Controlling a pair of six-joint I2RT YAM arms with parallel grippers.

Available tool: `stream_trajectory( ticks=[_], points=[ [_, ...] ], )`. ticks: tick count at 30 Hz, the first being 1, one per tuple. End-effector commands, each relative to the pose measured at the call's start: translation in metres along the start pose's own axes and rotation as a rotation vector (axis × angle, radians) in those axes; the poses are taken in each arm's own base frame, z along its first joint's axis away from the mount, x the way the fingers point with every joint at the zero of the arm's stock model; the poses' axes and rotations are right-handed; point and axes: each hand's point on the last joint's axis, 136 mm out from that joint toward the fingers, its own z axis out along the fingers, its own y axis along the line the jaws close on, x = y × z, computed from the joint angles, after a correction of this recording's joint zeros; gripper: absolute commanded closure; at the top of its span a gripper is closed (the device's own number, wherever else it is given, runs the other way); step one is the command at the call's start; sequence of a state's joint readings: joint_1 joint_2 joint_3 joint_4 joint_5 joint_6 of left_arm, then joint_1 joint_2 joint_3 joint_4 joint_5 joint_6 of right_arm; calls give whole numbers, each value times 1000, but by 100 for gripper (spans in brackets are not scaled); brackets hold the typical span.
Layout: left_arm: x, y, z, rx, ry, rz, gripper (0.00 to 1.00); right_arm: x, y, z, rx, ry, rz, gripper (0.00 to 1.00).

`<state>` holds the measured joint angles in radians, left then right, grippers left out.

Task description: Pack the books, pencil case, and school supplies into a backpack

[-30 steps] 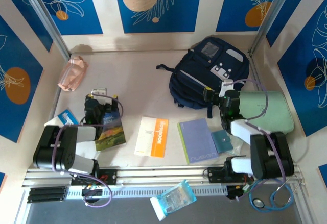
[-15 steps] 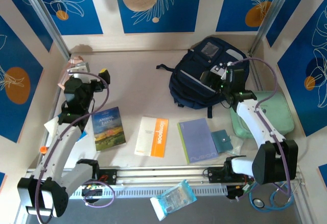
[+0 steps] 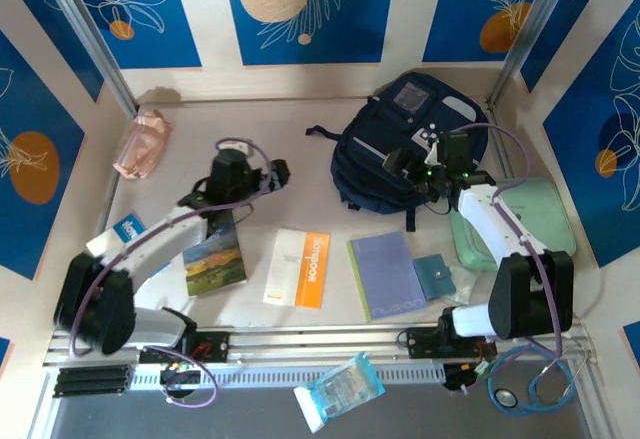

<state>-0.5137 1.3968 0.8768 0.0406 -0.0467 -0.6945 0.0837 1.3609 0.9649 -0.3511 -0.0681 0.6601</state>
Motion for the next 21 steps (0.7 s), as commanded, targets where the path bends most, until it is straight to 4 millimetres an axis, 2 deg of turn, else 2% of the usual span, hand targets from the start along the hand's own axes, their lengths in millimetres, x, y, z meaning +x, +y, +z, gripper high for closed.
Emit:
stream_trajectory(
  ticks=[1,4,6,7,8,10,13,17,21],
  points=[
    [9,-47,27,124,24,-175,0,2,-1,-4,-11,31,46,1],
    [33,-78,54,183,86,-232,0,4,-6,-3,-7,35,68,1],
    [47,-92,71,198,142,-269,5,4,-8,-3,-10,41,82,1],
    [56,-98,79,206,184,-284,11,5,-7,-3,-11,44,85,1],
    [65,-96,89,166,239,-306,17,5,-7,-4,-15,46,87,1],
    [80,-93,104,102,319,-316,21,7,-3,-5,-38,50,76,0],
    [91,-92,120,64,372,-313,25,9,2,-5,-68,43,57,1],
    [103,-82,138,-62,433,-269,23,11,-1,-5,-54,46,61,0],
    [110,-93,152,-52,470,-237,20,11,-1,-5,-47,56,57,1]
  ],
)
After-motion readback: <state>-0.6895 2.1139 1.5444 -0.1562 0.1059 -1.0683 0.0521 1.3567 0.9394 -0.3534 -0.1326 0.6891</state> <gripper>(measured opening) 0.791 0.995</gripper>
